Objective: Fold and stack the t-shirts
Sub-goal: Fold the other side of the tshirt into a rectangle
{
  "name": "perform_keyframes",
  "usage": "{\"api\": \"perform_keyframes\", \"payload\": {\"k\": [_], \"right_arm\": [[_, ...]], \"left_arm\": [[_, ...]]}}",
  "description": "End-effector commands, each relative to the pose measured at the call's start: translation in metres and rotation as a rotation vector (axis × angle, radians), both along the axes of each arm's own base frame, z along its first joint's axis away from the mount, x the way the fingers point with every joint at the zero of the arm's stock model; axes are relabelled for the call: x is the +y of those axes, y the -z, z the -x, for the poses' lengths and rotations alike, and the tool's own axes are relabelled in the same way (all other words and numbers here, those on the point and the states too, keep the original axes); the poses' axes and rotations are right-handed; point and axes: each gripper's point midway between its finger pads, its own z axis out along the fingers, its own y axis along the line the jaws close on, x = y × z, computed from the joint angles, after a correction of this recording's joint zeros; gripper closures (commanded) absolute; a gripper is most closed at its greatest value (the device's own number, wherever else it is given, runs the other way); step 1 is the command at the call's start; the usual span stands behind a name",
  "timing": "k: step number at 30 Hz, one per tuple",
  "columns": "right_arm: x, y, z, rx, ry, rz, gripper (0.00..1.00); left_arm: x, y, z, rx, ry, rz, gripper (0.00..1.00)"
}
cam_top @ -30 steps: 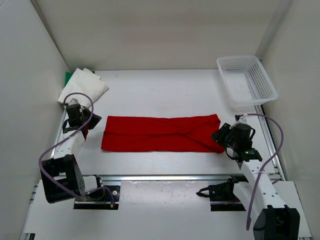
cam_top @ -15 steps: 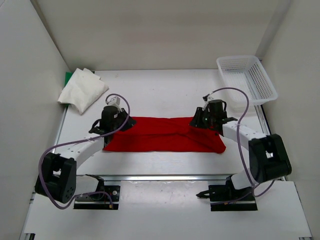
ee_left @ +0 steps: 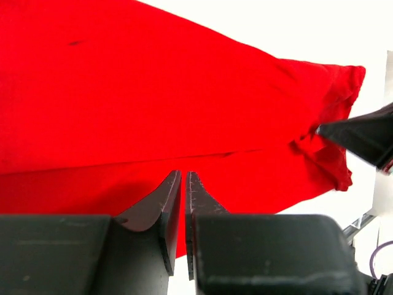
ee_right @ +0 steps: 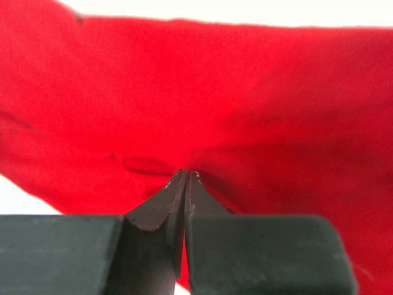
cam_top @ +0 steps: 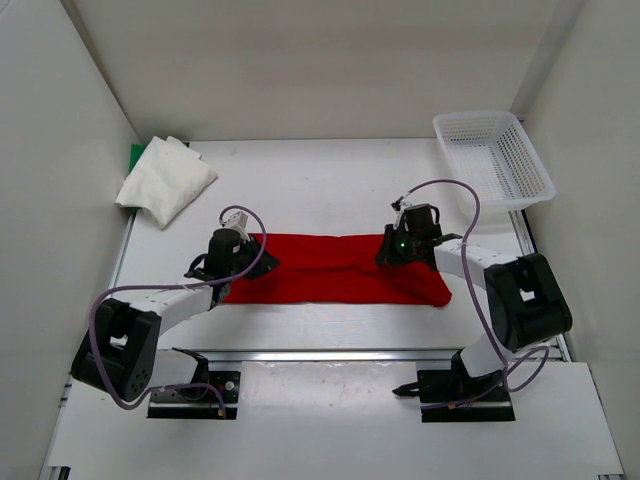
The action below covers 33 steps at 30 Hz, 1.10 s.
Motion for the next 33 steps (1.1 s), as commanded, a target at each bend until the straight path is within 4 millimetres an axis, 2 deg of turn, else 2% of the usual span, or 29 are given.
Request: {"api": "perform_keyframes", "payload": {"k": [1,3,8,10,12,14,15,17,19,22,26,29,33], "right_arm": [[0.005,-0.015,0.012,-0.051,-0.017,0.012,1.0],[0.006,-0.011,0.029,-0.043,-0.014,0.034,1.0],[0.016,-0.019,0.058,-0.056,-0.032,0.025,1.0],[0.028,-0.016,0.074,-0.03,-0.054,-0.008,1.0],[0.035,-0.017,0.081,-0.021,-0.056,-0.025,1.0],[0.049,-0.02,0.093,0.001,-0.09,-0.086,0.92],[0.059,-0.027,0.098,0.007,-0.125,-0.149,0.87],[0.067,-0.037,0.106,0.011,-0.165,-0.18,0.84],[0.052,-0.045,0.087,-0.076,-0.109,-0.079,0.76],[0.029,-0.047,0.069,-0.103,-0.042,-0.043,0.71],[0.001,-0.036,0.047,-0.103,0.06,0.009,0.62],[-0.006,-0.031,0.037,-0.117,0.085,0.051,0.62],[0.0,-0.021,0.033,-0.08,0.064,0.058,0.61]], "left_arm": [[-0.009,-0.016,-0.003,-0.059,0.023,0.051,0.83],[-0.008,-0.018,-0.005,-0.066,0.012,0.058,0.83],[-0.011,-0.026,-0.006,-0.085,0.014,0.074,0.83],[-0.013,-0.027,-0.006,-0.086,0.015,0.084,0.83],[-0.013,-0.03,-0.006,-0.088,0.018,0.094,0.83],[-0.013,-0.036,-0.011,-0.099,0.014,0.099,0.83],[-0.012,-0.042,-0.016,-0.109,0.008,0.106,0.84],[-0.01,-0.055,-0.023,-0.135,0.007,0.116,0.83],[-0.01,-0.061,-0.024,-0.147,0.002,0.117,0.83],[-0.016,-0.065,-0.023,-0.163,0.008,0.113,0.84],[-0.027,-0.045,-0.007,-0.115,0.046,0.119,0.83],[-0.031,-0.034,0.004,-0.097,0.057,0.118,0.82],[-0.035,-0.023,0.012,-0.079,0.072,0.116,0.82]]}}
